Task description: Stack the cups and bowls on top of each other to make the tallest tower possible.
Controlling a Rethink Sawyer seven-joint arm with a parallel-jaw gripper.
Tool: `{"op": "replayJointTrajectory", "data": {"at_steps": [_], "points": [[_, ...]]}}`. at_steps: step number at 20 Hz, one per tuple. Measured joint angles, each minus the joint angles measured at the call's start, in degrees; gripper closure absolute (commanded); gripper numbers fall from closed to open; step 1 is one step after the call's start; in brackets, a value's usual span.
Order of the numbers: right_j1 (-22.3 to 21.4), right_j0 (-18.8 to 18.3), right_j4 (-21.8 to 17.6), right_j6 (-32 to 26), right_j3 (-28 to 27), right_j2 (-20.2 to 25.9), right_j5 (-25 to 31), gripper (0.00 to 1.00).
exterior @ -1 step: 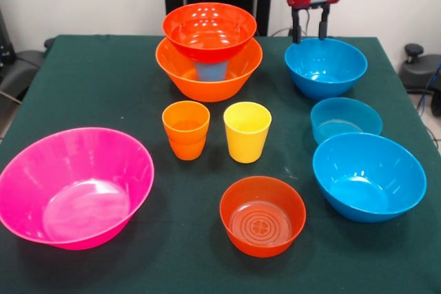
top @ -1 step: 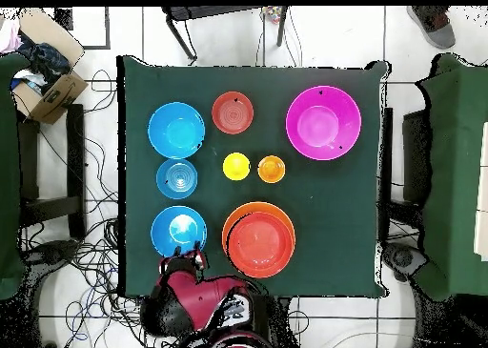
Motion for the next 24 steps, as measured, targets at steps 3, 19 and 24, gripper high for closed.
{"op": "replayJointTrajectory", "data": {"at_steps": [3, 19, 24], "points": [[0.2, -0.5, -1.4, 0.0, 0.0, 0.5, 0.0, 0.00], [0.4, -1.8, -4.4, 0.0, -0.5, 0.0, 0.9, 0.00], [1.9, 0.1, -3.4, 0.0, -1.0, -3.2, 0.9, 0.00]]}}
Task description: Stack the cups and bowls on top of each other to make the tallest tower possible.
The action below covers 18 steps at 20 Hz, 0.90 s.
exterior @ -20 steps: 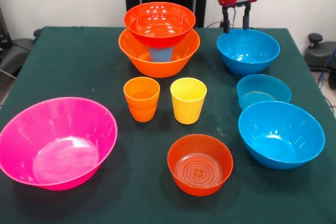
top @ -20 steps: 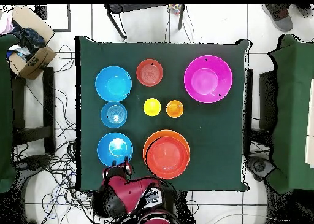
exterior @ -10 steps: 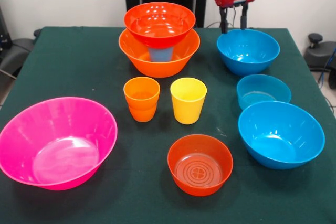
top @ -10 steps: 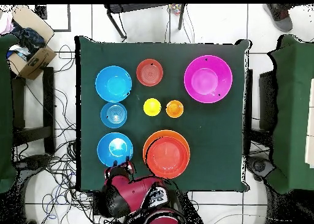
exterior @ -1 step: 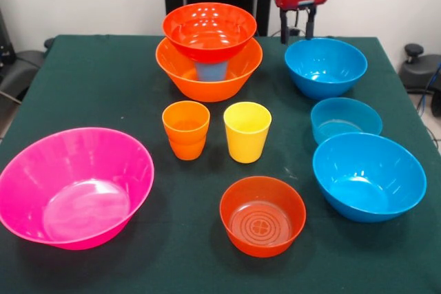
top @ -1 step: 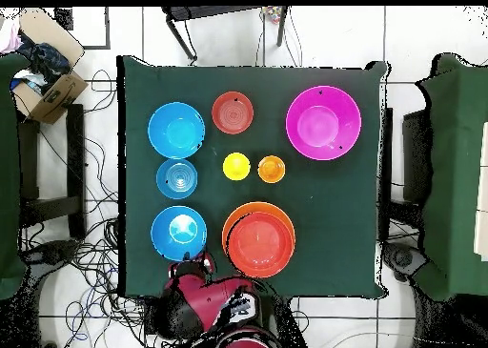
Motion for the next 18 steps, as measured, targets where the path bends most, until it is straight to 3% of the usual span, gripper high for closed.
{"op": "replayJointTrajectory", "data": {"at_steps": [9, 18], "points": [[2.6, 1.6, 2.6, 0.8, -0.1, -4.7, -0.8, 0.00], [3.6, 0.1, 3.1, 4.1, -0.1, -5.2, -4.5, 0.00]]}}
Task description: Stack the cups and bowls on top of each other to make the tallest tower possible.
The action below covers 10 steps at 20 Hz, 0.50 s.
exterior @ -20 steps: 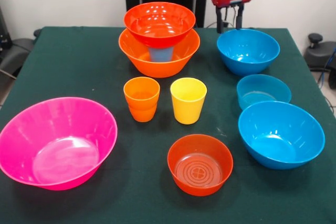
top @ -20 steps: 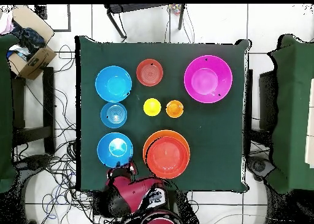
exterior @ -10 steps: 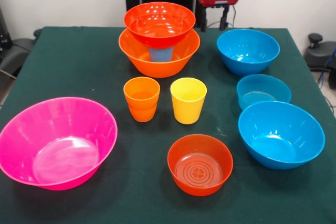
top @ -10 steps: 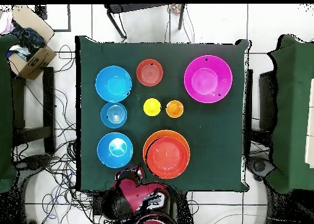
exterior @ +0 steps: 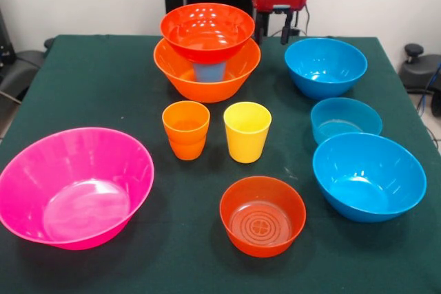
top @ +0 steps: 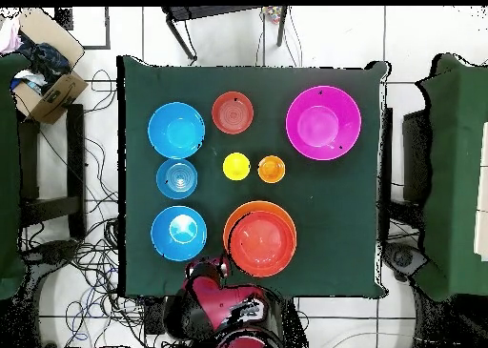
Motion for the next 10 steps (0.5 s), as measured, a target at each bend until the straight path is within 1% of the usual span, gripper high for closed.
{"op": "replayJointTrajectory", "data": {"at_steps": [5, 10], "points": [[-0.9, -2.9, 0.0, 3.7, 0.0, 1.5, -0.8, 0.00], [-2.8, -4.8, 0.0, 6.5, 0.0, 3.4, -0.8, 0.00]]}}
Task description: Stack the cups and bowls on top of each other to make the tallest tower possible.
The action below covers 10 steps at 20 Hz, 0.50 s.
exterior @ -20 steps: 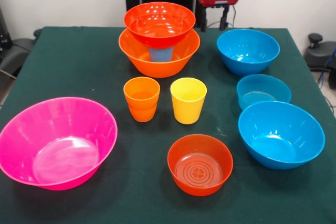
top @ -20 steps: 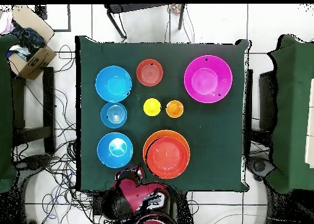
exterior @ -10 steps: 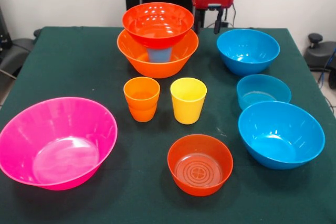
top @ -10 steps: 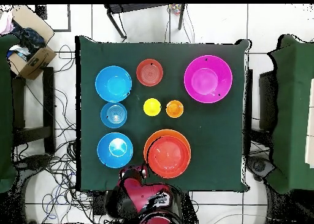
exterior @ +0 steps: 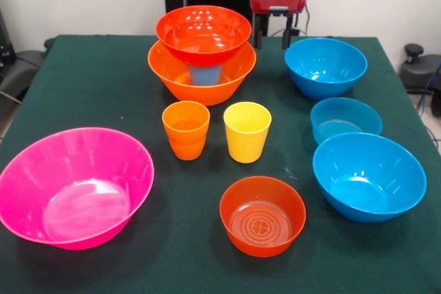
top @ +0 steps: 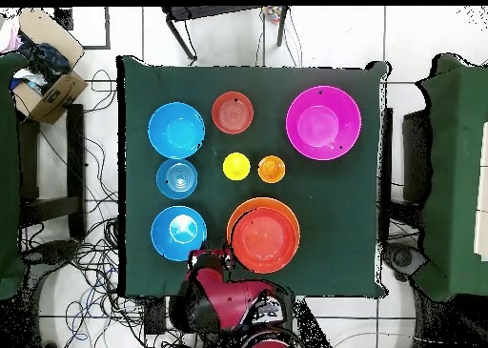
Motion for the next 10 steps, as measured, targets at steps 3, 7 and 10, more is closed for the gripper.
{"op": "replayJointTrajectory", "data": {"at_steps": [3, 7, 10], "points": [[-1.4, -0.7, 0.0, 1.4, 0.0, 0.7, 0.0, 0.00], [-2.4, -1.0, 0.0, 2.2, 0.0, 1.3, 0.0, 0.00], [-3.2, -1.0, 0.0, 2.8, 0.0, 2.0, 0.0, 0.00]]}}
